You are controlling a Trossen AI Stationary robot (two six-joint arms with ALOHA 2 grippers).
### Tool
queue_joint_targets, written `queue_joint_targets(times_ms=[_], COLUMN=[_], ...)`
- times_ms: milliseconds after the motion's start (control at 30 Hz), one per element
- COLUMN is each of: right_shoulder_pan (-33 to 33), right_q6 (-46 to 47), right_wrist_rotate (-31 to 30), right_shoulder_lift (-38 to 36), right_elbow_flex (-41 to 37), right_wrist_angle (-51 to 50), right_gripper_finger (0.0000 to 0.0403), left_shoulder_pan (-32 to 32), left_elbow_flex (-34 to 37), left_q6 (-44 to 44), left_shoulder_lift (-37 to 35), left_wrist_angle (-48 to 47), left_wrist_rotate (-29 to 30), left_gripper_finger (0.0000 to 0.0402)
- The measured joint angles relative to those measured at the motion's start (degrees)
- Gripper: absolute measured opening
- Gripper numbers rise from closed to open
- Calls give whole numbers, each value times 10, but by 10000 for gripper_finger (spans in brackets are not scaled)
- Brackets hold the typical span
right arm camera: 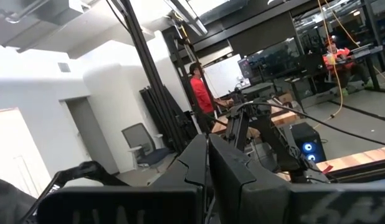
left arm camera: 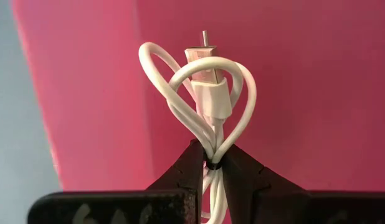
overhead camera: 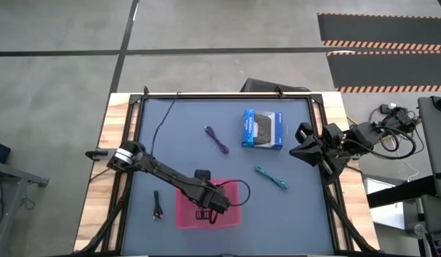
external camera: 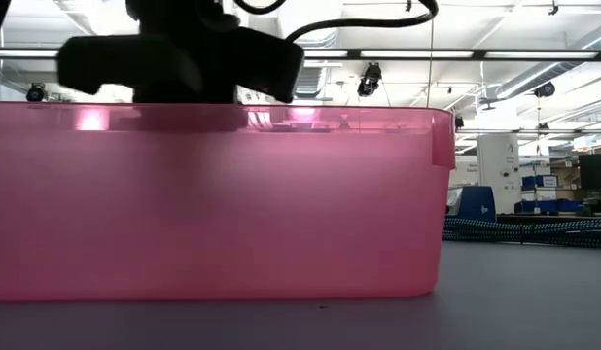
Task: Pick and place USB-C Cables
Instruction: Put the white charger cable into the pink bin
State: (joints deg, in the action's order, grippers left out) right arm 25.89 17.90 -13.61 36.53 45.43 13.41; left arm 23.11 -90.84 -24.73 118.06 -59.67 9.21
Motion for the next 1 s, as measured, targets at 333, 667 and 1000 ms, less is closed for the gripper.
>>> queue_joint_targets(times_ms=[333,667,1000], right_shoulder_pan=[0,0,0], right_q6=[-3,1,8], right_wrist_rotate=[-16,-16,-15], right_shoulder_lift=[0,0,0], right_elbow_flex=[0,0,0], right_wrist_angle=[-2,-2,-12], right_gripper_finger=[9,9,9], left_shoulder_pan=[-1,-1,-2], left_elbow_flex=[32,33,46], left_q6=[-1,1,-2], left_shoulder_lift=[0,0,0], left_wrist_angle=[17,22,40], left_wrist_rotate=[6,12,12], left_gripper_finger=[40,45,47])
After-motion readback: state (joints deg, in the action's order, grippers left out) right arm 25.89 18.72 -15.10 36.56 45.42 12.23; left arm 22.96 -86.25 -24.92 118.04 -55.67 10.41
